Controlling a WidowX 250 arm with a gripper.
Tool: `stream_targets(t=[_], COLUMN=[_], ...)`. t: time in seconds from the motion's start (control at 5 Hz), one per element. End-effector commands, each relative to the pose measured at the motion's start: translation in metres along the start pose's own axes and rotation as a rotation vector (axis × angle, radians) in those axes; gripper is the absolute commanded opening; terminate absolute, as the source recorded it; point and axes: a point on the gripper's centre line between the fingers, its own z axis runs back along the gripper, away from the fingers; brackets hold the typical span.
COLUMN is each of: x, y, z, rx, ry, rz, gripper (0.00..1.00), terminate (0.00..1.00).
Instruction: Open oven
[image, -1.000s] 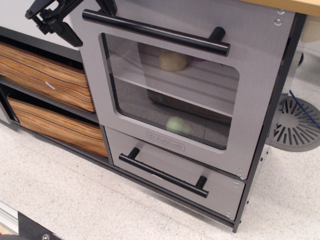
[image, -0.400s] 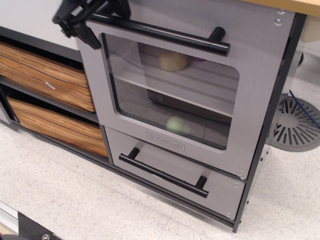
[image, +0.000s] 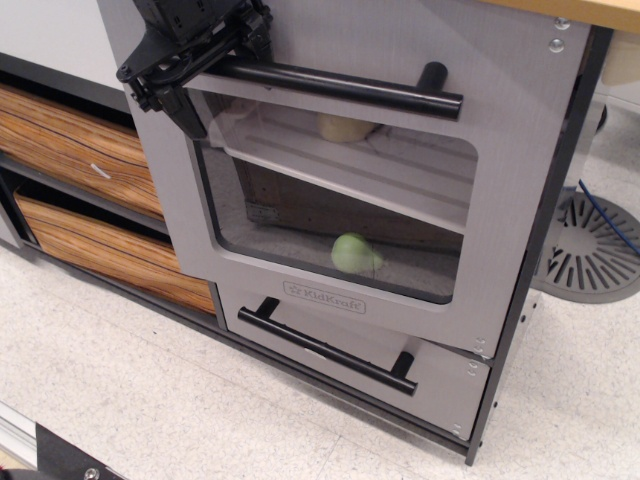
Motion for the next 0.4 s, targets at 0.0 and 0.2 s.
stream_targets(t=[0.0, 0.2], x=[-0.016, -0.021], y=[0.023, 0.013], z=[0.031, 0.057], rx=[-0.045, -0.083], ry=[0.036, 0.069], rz=[-0.128, -0.136], gripper=[1.0, 1.0], terminate=[0.0, 0.0])
